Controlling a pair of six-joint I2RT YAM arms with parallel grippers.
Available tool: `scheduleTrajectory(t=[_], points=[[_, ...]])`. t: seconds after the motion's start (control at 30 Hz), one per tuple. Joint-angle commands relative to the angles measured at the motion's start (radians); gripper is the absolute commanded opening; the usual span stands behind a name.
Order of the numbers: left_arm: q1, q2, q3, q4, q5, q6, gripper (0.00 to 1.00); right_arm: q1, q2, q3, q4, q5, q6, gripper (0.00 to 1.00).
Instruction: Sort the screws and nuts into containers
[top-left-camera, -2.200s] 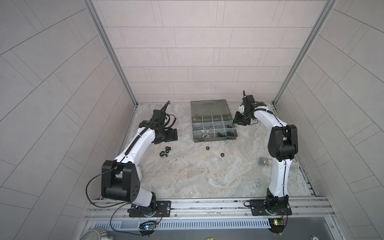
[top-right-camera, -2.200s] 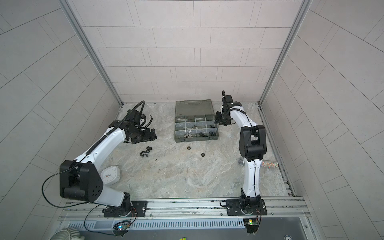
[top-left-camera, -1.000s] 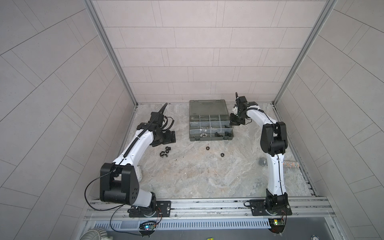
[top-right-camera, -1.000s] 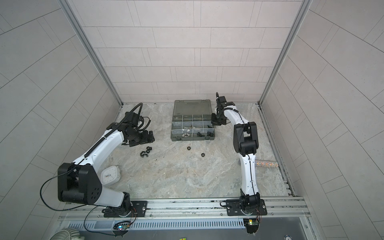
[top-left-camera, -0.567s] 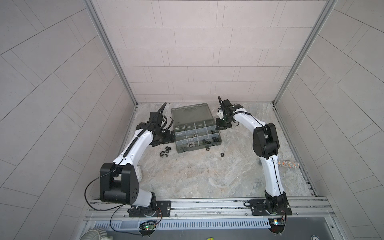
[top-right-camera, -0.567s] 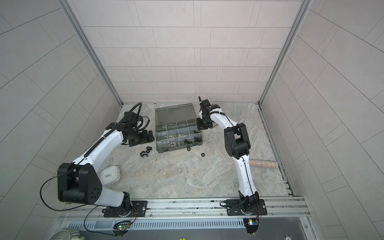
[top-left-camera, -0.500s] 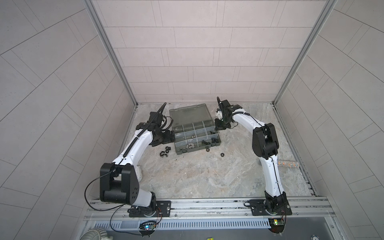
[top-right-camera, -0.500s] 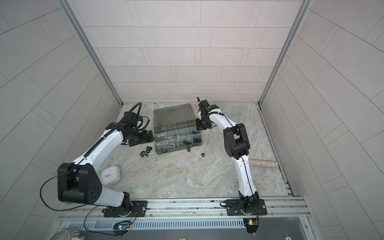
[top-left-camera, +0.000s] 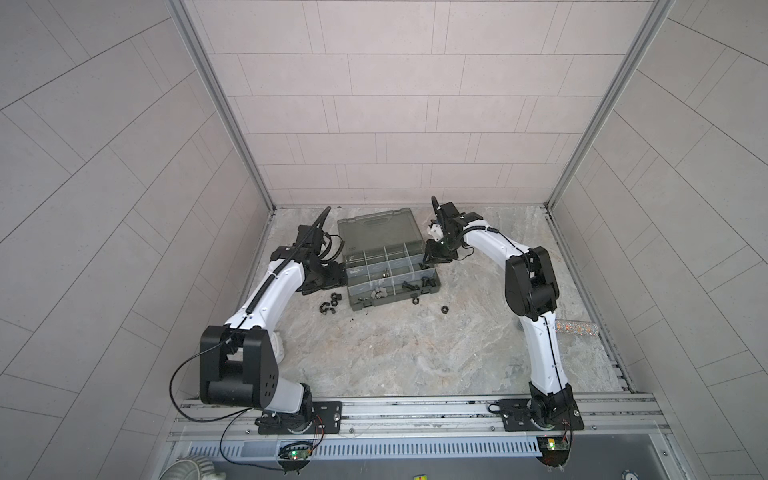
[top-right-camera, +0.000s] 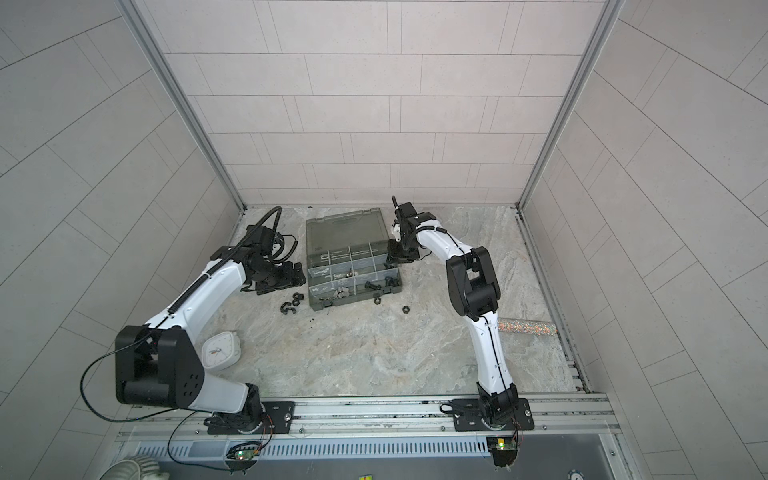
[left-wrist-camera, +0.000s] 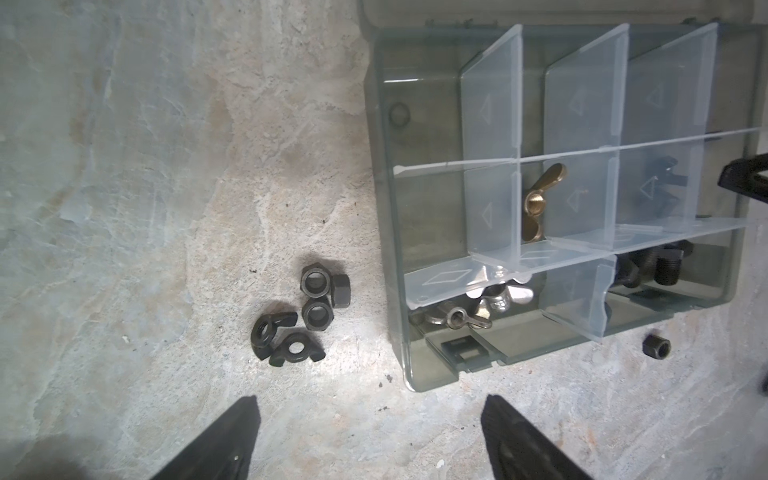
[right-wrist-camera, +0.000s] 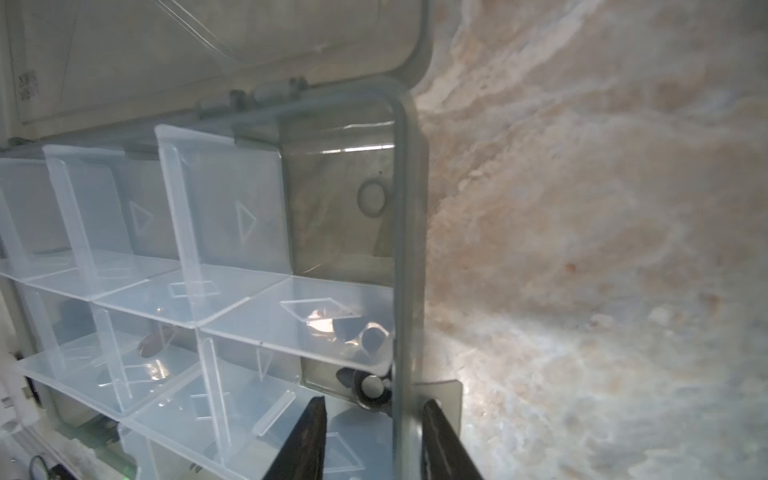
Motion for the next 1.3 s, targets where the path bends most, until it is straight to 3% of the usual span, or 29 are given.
scheduleTrajectory(t=[0.0, 0.1, 0.7, 0.8, 1.27], points=[[0.009, -0.001, -0.019, -0.006, -0.053, -0.010, 0.81, 0.011, -0.093, 0.000, -0.086, -0.027, -0.011, 0.48], [0.020, 0.017, -0.032, -0.022, -0.086, -0.035, 0.73, 0.011, -0.136, -0.001, -0.119, -0.029, -0.028, 0.48], [0.041, 0.125, -0.119, 0.004, -0.216, -0.060, 0.60, 0.012, -0.342, -0.176, -0.155, -0.049, -0.083, 0.50], [0.060, 0.153, -0.124, 0.013, -0.212, -0.050, 0.55, 0.009, -0.359, -0.196, -0.153, -0.042, -0.085, 0.50], [0.092, 0.227, -0.109, 0.046, -0.177, -0.026, 0.50, -0.005, -0.377, -0.225, -0.143, -0.041, -0.081, 0.49]])
